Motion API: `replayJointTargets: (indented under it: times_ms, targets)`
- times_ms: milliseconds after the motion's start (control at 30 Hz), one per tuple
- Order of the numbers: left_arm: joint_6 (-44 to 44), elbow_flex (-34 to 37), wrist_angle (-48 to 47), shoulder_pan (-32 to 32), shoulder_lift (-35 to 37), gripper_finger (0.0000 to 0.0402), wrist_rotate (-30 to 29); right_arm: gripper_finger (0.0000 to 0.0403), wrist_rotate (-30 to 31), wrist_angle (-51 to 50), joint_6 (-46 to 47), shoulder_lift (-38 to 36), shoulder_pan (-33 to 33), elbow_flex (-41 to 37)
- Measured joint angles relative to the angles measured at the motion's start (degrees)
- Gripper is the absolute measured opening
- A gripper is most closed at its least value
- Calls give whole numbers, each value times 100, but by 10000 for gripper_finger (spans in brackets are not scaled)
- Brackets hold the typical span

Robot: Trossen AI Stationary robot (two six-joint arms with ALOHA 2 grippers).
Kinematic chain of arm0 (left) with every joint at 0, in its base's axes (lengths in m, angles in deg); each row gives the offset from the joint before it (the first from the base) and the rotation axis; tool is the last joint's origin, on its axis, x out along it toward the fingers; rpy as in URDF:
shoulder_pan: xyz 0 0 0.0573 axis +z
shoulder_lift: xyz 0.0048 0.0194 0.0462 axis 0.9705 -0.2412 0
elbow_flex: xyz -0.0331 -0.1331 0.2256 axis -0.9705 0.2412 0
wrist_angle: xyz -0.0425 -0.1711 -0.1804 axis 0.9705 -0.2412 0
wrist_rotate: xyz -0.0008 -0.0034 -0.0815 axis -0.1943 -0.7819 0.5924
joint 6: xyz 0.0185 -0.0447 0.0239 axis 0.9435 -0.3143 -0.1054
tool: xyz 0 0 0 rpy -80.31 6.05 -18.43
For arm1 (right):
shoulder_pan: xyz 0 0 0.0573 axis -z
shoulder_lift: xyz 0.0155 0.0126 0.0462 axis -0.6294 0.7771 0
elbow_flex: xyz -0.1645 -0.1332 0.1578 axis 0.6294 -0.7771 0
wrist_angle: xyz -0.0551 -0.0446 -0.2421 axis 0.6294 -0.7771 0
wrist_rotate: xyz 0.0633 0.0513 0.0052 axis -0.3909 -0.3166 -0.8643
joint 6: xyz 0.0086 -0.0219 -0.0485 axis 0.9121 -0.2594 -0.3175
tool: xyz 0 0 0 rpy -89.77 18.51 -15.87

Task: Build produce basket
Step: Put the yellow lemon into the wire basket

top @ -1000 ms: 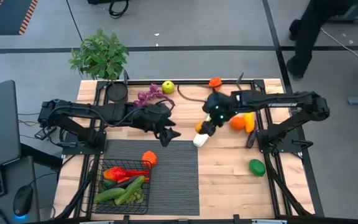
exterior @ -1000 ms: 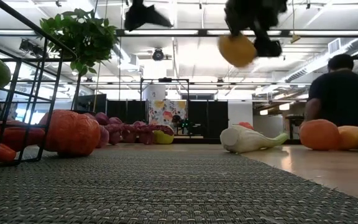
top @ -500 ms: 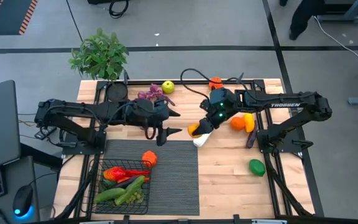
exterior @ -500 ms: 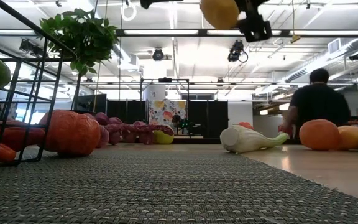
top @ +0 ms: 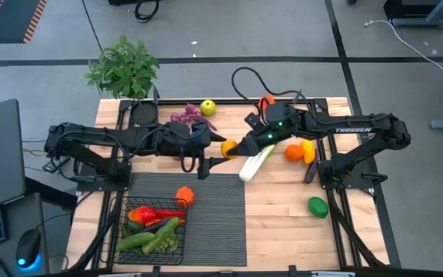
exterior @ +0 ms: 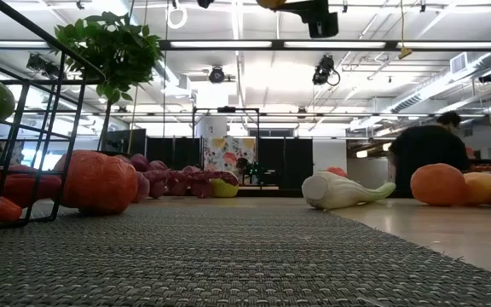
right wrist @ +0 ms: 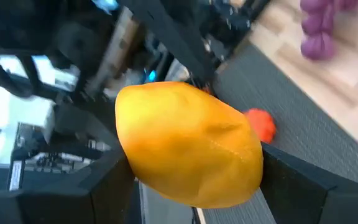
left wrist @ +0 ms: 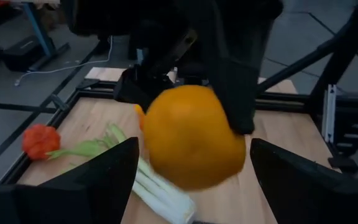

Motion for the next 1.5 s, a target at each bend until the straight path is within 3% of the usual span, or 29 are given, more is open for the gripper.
replayJointTargets:
  times_ms: [267, 467, 700, 900, 1233, 1500]
  targets:
    - [-244, -5, 833, 75, -181, 316, -156, 306, 284, 331, 32, 5, 6, 0]
    - [-477, 0, 779, 139, -202, 307, -215, 309, 304, 435, 177, 5, 8, 0]
    - [-439, 0, 483, 45, -174, 267, -229, 337, 262, 446, 372, 8, 61, -2]
    - [-608, -4, -272, -74, -95, 225, -231, 364, 240, 512, 434, 2, 76, -4]
    - [-1432, 6, -1969, -326, 777, 245, -230, 372, -295, -83, 200, -2, 27, 0]
    - [-2489, 4, -3928, -1210, 1286, 238, 896, 369, 565, -591, 50, 0, -172, -4]
